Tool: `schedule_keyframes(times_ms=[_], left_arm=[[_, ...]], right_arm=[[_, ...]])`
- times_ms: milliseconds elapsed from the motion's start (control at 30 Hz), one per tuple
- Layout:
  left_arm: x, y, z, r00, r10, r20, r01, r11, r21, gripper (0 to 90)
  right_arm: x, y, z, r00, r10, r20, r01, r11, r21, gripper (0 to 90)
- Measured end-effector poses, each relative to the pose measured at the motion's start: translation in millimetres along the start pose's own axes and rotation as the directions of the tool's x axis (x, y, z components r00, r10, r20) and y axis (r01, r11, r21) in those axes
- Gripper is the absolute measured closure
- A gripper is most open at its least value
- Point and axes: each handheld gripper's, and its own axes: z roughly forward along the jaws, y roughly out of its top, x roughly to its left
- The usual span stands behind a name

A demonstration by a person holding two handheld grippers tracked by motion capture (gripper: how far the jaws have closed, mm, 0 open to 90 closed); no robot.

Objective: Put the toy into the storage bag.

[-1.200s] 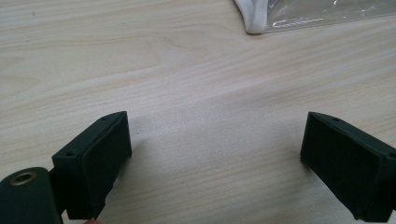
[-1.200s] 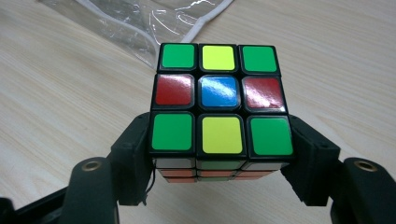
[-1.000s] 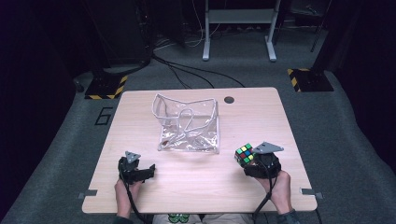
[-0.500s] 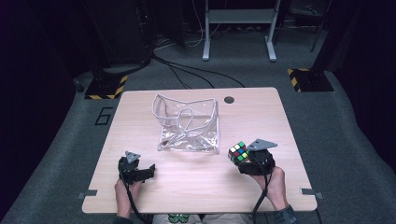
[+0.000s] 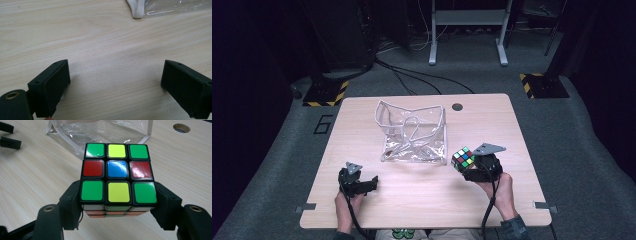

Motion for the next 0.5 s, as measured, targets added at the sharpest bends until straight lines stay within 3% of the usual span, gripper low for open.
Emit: schedule_keyframes(times_ms=[500], left_arm=[[0.4,0.3,0.1,1.0000,-0.002,-0.004,0.002,1.0000,0.003,8.3]], right_arm=[[-4.4,16.7,7.2,0.9996,-0.018,-0.020,0.018,1.000,0.004,33.7]])
